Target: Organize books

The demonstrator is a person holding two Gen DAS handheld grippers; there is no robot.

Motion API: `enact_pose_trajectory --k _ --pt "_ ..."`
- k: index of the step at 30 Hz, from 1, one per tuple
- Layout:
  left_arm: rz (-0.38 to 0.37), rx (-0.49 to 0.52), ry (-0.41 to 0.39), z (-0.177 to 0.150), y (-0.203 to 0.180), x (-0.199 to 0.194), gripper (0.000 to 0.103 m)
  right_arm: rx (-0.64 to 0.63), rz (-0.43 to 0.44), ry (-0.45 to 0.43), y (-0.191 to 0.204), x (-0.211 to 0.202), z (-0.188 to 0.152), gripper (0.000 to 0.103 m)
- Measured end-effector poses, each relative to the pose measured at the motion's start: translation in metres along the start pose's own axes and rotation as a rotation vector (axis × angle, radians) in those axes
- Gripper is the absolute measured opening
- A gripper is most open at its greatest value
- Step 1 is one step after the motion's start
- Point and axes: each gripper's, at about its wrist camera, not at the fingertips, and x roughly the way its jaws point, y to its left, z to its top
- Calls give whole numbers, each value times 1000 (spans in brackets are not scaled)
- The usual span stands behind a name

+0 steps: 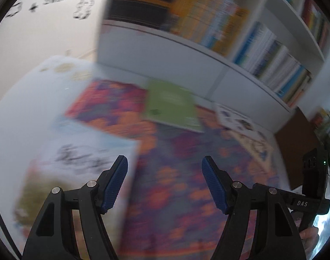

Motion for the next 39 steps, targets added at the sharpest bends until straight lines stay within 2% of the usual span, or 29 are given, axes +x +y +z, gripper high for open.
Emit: enact_pose_trajectory --k 4,7,10,12,15,20,23,25,28,29,30,36,39 --pt "-82 39 12 10 -75 36 69 66 -78 -122 -69 -61 15 63" --pt "-141 105 68 6 -141 78 69 93 -105 -197 -119 -97 37 63" --pt "-193 115 109 -4 -191 121 69 96 -173 -283 -170 -123 65 63" --pt "-212 96 140 -11 -215 155 69 117 -227 -303 -207 -124 85 63" --pt "-228 39 175 -20 -234 198 69 142 -260 -320 -252 -113 110 63" --pt "-198 -9 185 -36 -241 246 69 180 -271 -369 -304 -82 137 63" --pt "-221 28 135 -42 -240 246 74 159 -263 -360 -321 -57 148 63" --pt "-195 101 125 -47 -247 246 74 108 -320 -336 -317 -40 150 64" --pt "-135 216 133 -54 -269 248 86 66 -319 -316 -309 -38 150 72" --pt "-130 246 142 -56 -274 250 92 62 -319 -308 -309 -37 151 72" --pt "-130 265 148 -57 -278 250 94 57 -313 -300 -309 -38 150 73" --pt "-190 248 166 -53 -266 247 94 28 -318 -254 -308 -44 143 73" --pt "-189 302 203 -54 -271 248 94 16 -289 -203 -298 -45 134 73"
